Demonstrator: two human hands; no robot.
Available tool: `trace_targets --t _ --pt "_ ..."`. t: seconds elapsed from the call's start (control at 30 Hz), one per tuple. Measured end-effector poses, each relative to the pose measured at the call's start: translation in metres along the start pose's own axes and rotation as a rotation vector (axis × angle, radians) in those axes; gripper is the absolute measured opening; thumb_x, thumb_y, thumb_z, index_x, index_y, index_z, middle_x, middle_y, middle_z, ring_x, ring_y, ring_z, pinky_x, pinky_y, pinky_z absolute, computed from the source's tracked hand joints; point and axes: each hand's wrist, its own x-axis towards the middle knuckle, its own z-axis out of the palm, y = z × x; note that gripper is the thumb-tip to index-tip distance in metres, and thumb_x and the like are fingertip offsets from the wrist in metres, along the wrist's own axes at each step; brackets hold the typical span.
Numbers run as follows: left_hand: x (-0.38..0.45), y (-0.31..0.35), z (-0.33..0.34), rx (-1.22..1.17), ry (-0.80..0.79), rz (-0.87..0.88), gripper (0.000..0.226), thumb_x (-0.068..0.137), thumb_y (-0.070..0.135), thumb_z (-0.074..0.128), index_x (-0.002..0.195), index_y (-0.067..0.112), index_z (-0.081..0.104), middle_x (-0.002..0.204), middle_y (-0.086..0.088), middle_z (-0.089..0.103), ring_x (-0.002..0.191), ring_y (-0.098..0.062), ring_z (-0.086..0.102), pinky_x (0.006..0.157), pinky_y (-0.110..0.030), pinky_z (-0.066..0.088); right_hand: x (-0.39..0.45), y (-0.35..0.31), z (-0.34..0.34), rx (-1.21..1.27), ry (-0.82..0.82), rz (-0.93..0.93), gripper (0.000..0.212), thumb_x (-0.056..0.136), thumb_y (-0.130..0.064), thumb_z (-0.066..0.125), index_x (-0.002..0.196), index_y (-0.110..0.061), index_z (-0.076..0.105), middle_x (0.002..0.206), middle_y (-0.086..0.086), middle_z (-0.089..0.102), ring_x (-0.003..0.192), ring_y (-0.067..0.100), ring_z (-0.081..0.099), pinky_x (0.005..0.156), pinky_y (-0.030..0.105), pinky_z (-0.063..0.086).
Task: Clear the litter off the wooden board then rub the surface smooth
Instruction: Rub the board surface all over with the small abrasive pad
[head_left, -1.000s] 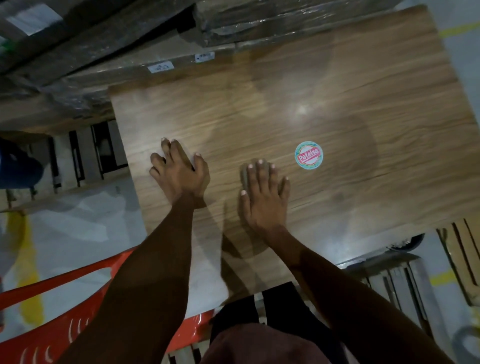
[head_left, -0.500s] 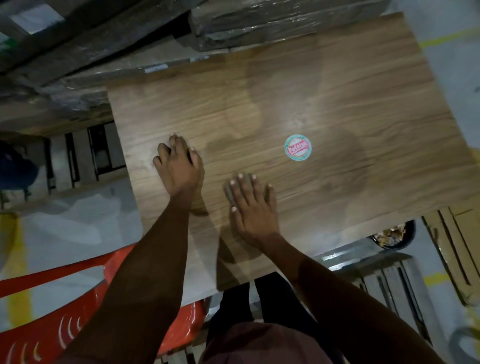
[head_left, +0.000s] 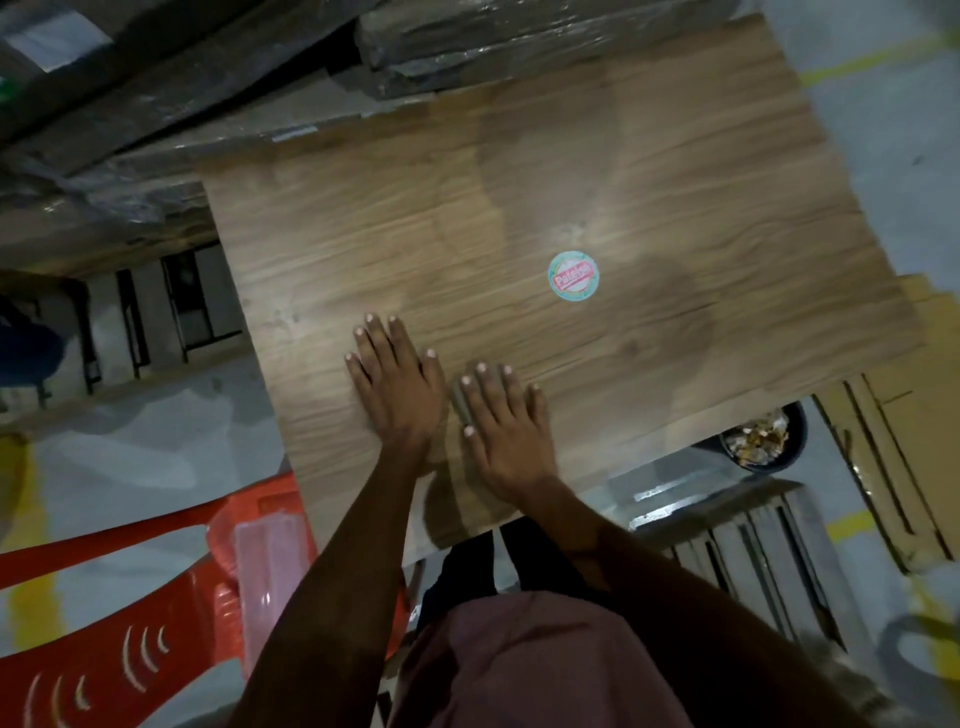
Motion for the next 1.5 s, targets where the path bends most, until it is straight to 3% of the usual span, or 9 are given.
trace_targets --t 0.23,0.5,0.67,0.83,0.97,1.17,1.23,1.33,1.5 --pt "-0.041 -0.014 0.000 -0.042 -0.049 0.131 0.067 0.105 0.042 0.036 0.161 0.008 0.023 0.169 -0.018 0.013 0.157 -0.036 0.009 0.126 -0.056 0.006 -0.023 0.012 -0.003 0.068 0.034 0.294 0.065 0.105 -0.046 0.028 0.165 -0.026 0.015 0.174 0.001 0.009 0.160 0.031 0.011 0.121 0.062 0.018" --pt "-0.083 -0.034 0.004 -0.084 -0.026 0.242 0.065 0.107 0.045 0.029 0.162 0.010 0.022 0.170 -0.016 0.011 0.158 -0.035 0.007 0.126 -0.057 0.007 -0.053 0.005 0.002 -0.017 -0.079 -0.046 0.064 0.106 -0.046 0.024 0.166 -0.026 0.010 0.174 0.004 0.004 0.160 0.031 0.005 0.119 0.062 0.022" --pt "-0.103 -0.041 0.007 -0.092 -0.008 0.267 0.064 0.104 0.040 0.040 0.159 0.008 0.031 0.167 -0.019 0.021 0.155 -0.038 0.018 0.123 -0.059 0.015 -0.061 0.017 -0.004 0.062 -0.028 0.271 0.066 0.106 -0.046 0.027 0.166 -0.027 0.009 0.174 0.000 0.004 0.160 0.029 0.006 0.121 0.060 0.015" --pt "-0.110 -0.046 0.007 -0.076 -0.070 0.261 0.066 0.103 0.043 0.037 0.160 0.012 0.029 0.169 -0.014 0.019 0.156 -0.035 0.017 0.124 -0.057 0.014 -0.091 0.027 0.001 -0.008 -0.095 -0.063 0.065 0.106 -0.044 0.024 0.166 -0.027 0.006 0.174 0.001 0.000 0.160 0.031 0.008 0.118 0.064 0.025" --pt "-0.112 -0.048 0.010 -0.078 -0.072 0.252 0.066 0.104 0.045 0.032 0.161 0.014 0.027 0.169 -0.014 0.017 0.157 -0.033 0.013 0.125 -0.055 0.008 -0.099 0.031 -0.004 0.000 -0.091 0.023 0.063 0.106 -0.045 0.022 0.166 -0.027 0.010 0.174 -0.001 0.002 0.160 0.028 0.008 0.119 0.059 0.019" --pt "-0.129 -0.036 0.003 -0.065 -0.157 0.188 0.071 0.101 0.047 0.025 0.163 0.013 0.018 0.170 -0.014 0.006 0.157 -0.036 0.004 0.125 -0.054 0.000 -0.110 0.050 -0.014 0.041 -0.145 0.202 0.068 0.103 -0.050 0.005 0.166 -0.025 0.001 0.174 0.001 -0.007 0.160 0.031 -0.003 0.122 0.063 0.009" --pt "-0.138 -0.032 0.002 -0.057 -0.188 0.169 0.073 0.100 0.047 0.025 0.163 0.013 0.014 0.171 -0.015 0.003 0.157 -0.037 0.001 0.125 -0.055 0.000 -0.109 0.043 -0.016 0.077 -0.182 0.155 0.069 0.101 -0.050 0.002 0.166 -0.025 -0.002 0.173 0.001 -0.012 0.160 0.032 -0.008 0.121 0.064 0.007" --pt "-0.150 -0.025 0.004 -0.027 -0.224 0.142 0.074 0.101 0.049 0.026 0.164 0.013 0.010 0.170 -0.016 -0.002 0.157 -0.038 -0.002 0.125 -0.058 0.003 -0.114 0.029 -0.009 0.041 -0.212 -0.014 0.066 0.105 -0.046 0.014 0.166 -0.023 0.007 0.174 0.004 -0.003 0.160 0.035 0.004 0.119 0.066 0.018" --pt "-0.161 -0.018 0.007 -0.031 -0.191 0.120 0.082 0.096 0.058 0.013 0.163 0.011 0.015 0.170 -0.017 0.005 0.157 -0.039 0.003 0.123 -0.060 0.007 -0.121 0.046 0.001 0.022 -0.096 -0.040 0.063 0.107 -0.043 0.023 0.166 -0.025 0.010 0.174 0.002 0.003 0.160 0.032 0.009 0.120 0.063 0.024"
